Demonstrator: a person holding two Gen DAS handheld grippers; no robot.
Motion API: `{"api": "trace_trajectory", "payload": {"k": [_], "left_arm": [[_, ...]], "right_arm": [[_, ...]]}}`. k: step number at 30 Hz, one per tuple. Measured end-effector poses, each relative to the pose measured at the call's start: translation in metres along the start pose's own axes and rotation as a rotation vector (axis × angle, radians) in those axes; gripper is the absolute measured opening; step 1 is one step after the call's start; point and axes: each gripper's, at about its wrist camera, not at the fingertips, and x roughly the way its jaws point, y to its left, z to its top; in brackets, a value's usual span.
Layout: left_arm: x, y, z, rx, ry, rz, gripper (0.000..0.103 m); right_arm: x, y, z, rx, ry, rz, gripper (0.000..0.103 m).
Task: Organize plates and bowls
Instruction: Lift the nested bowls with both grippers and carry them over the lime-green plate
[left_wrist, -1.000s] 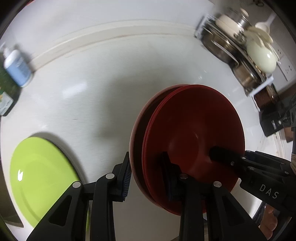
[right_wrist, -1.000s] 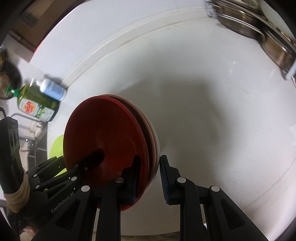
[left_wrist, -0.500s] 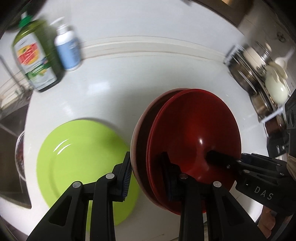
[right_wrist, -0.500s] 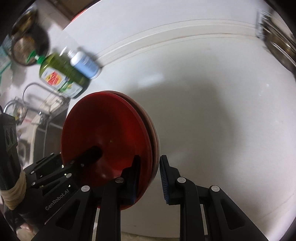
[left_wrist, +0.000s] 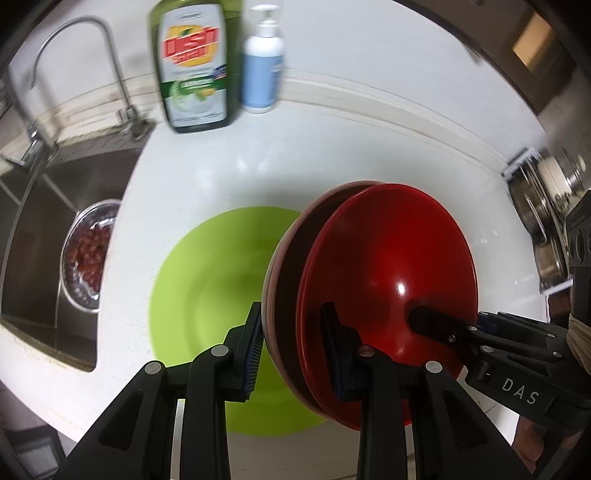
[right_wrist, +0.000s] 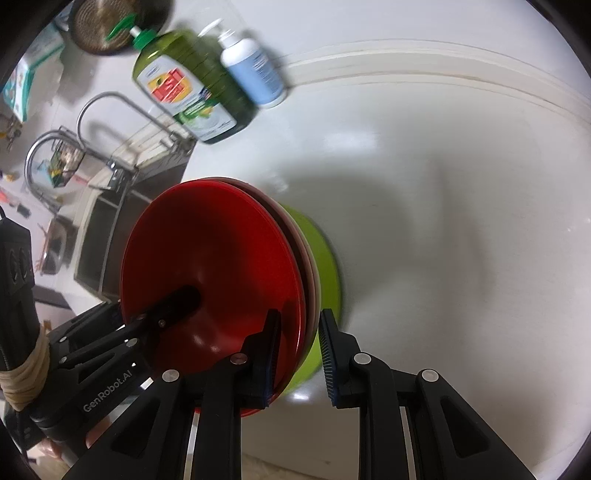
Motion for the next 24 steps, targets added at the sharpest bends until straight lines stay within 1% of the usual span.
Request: {"api": "trace_trajectory", "payload": {"k": [4, 9, 14, 24], "left_arm": [[0.002, 0.021, -0.003, -0.036, 0.010, 0.007, 0.030], [0.010, 0.038, -0.004, -0.069, 0.033, 0.011, 0.030], [0.021, 0.048, -0.007, -0.083, 0.060, 0.015, 0.030], [0.040, 0.056, -0.009, -0.097, 0.104, 0.007, 0.030]], "right_arm": [[0.011, 0.016, 0.002, -0.022, 0.020, 0.003, 0.023], [0.027, 0.027, 0.005, -0.029, 0.051, 0.000, 0.023], [0.042, 0.032, 0.005, -0.020, 0.082, -0.007, 0.023], [0.055, 0.033, 0.005, -0.006, 0.116, -0.028, 0.023]]}}
